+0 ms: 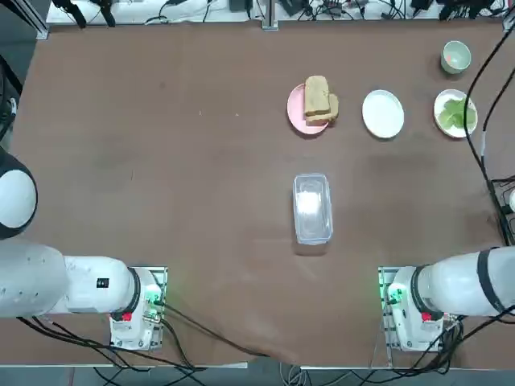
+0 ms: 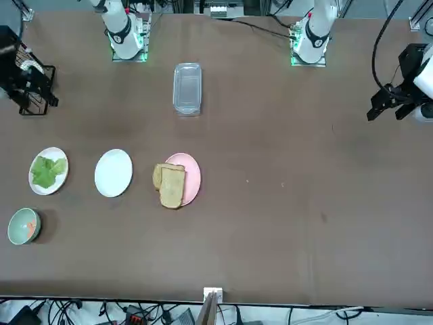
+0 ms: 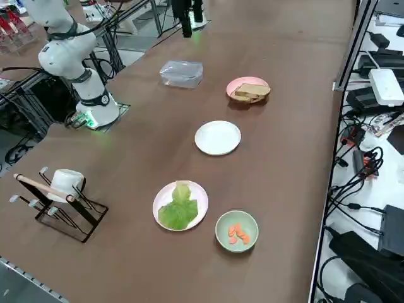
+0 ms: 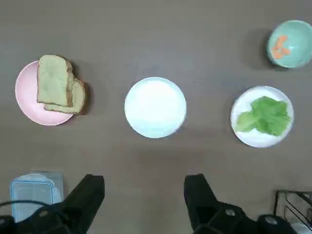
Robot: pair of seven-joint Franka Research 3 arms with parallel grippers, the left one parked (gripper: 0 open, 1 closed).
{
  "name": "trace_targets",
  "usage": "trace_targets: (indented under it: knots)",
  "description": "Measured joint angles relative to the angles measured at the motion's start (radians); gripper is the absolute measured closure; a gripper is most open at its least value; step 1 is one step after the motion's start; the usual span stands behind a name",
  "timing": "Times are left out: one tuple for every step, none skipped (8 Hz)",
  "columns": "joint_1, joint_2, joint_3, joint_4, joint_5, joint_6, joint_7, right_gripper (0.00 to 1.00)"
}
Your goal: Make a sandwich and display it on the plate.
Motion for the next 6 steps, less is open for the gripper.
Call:
trace_targets:
  knots:
    - [0.037, 0.049, 0.003, 0.008, 0.006, 0.036, 0.000, 0.00]
    - [0.075, 0.117, 0.005, 0.038, 0.008, 0.066, 0.000, 0.00]
    - [0.109, 0.202, 0.006, 0.099, 0.009, 0.079, 0.000, 0.00]
    - [0.137, 0.295, 0.007, 0.173, 0.010, 0.083, -0.002, 0.00]
    - [0.160, 0.378, 0.008, 0.232, 0.018, 0.085, -0.014, 0.00]
    - [0.177, 0.446, 0.008, 0.273, 0.045, 0.086, -0.041, 0.00]
